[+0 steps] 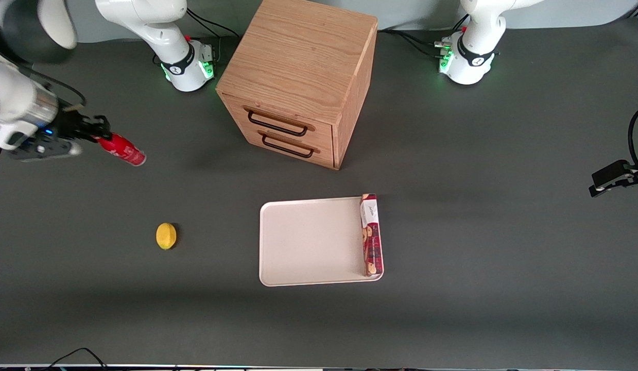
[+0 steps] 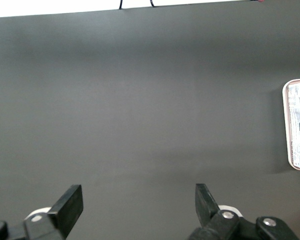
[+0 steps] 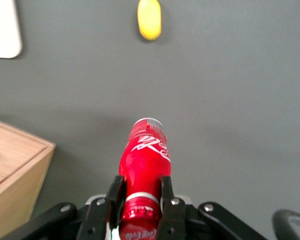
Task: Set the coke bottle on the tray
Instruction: 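Lift the bottle and carry it over the white tray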
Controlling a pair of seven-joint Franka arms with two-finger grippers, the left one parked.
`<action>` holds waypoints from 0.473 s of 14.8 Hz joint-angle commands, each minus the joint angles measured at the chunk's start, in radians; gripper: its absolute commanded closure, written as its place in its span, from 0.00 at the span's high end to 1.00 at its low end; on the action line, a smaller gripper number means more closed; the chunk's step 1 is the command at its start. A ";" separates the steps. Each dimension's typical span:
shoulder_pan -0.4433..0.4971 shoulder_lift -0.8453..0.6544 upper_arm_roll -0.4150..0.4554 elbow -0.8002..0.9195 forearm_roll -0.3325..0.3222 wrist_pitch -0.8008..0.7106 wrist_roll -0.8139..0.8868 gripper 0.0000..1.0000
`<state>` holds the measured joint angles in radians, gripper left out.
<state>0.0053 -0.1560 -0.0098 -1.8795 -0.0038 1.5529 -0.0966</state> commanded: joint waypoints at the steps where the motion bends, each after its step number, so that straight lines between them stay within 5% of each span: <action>1: 0.016 0.195 0.063 0.403 0.034 -0.204 -0.005 0.00; 4: 0.016 0.421 0.193 0.737 0.025 -0.354 0.199 0.00; 7: 0.038 0.558 0.359 0.842 0.019 -0.324 0.497 0.00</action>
<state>0.0237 0.2424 0.2639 -1.2105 0.0130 1.2648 0.2150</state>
